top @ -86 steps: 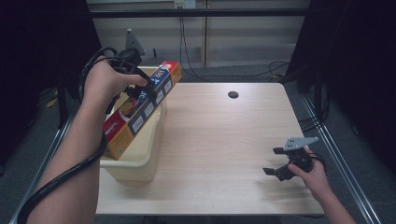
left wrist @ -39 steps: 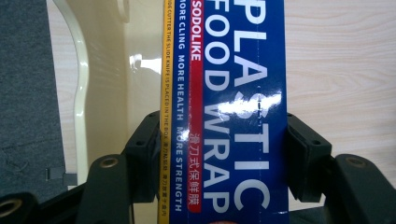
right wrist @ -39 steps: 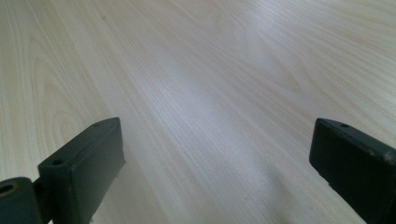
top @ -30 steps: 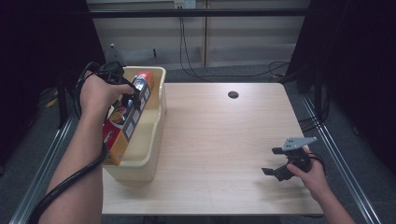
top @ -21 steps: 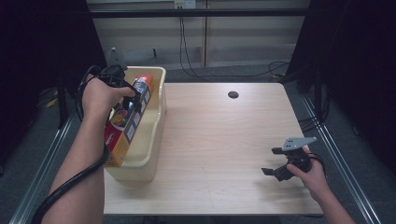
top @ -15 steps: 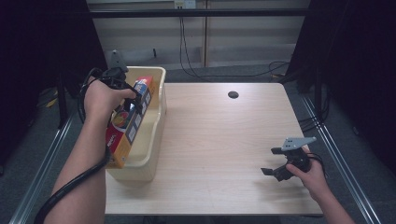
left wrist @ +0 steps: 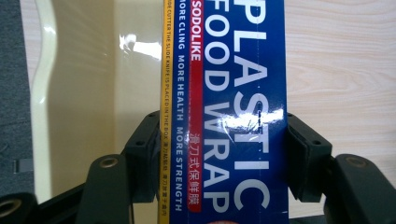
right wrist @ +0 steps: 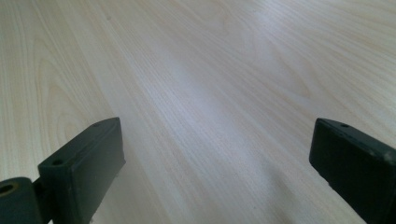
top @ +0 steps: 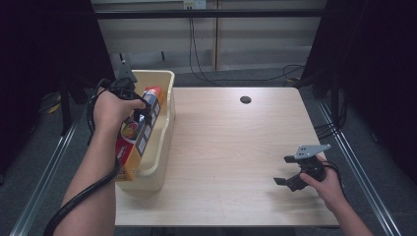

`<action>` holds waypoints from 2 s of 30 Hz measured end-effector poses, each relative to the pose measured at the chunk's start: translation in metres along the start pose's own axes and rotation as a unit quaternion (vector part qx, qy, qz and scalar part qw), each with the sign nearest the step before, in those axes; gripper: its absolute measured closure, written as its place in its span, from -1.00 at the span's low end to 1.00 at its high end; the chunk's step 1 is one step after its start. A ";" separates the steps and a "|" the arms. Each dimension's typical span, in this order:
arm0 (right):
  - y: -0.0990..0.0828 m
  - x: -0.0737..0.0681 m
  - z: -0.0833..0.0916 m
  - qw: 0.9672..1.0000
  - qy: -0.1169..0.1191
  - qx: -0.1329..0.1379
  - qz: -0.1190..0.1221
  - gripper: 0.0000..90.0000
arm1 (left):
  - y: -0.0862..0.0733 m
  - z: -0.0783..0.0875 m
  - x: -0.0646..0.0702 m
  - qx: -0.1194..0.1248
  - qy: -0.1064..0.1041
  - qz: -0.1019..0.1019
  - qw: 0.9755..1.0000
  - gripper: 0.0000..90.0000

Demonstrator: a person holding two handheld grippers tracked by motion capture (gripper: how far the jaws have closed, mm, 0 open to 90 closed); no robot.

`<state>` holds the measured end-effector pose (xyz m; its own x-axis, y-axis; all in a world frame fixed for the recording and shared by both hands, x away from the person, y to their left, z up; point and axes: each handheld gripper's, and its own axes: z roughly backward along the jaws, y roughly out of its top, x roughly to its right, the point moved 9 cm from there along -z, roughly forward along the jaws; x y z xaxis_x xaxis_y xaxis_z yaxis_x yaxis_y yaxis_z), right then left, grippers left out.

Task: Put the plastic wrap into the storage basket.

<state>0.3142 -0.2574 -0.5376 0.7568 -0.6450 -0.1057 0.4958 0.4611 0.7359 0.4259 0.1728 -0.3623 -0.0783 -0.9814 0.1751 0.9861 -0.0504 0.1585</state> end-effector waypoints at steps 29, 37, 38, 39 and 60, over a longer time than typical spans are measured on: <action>0.000 -0.001 -0.001 1.000 0.002 -0.001 0.005 -0.93 | -0.008 -0.027 -0.004 -0.022 -0.004 0.015 1.000 -0.11; -0.001 -0.001 -0.001 1.000 0.001 -0.004 0.004 -0.93 | -0.009 -0.033 -0.005 -0.022 -0.006 0.024 0.999 -0.11; -0.001 -0.001 -0.001 1.000 0.004 -0.002 0.003 -0.93 | -0.010 -0.034 -0.006 -0.024 -0.004 0.019 1.000 -0.11; -0.001 -0.001 -0.001 1.000 0.003 -0.002 0.002 -0.93 | -0.011 -0.034 -0.005 -0.028 -0.006 0.020 0.999 -0.11; -0.002 -0.001 -0.001 1.000 0.002 -0.003 0.003 -0.93 | -0.012 -0.048 -0.006 -0.027 -0.003 0.026 0.999 -0.12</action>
<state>0.3131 -0.2569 -0.5393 0.7607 -0.6407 -0.1039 0.4939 0.4676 0.7330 0.4214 0.1708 -0.4121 -0.0271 -0.9818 0.1881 0.9953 -0.0091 0.0960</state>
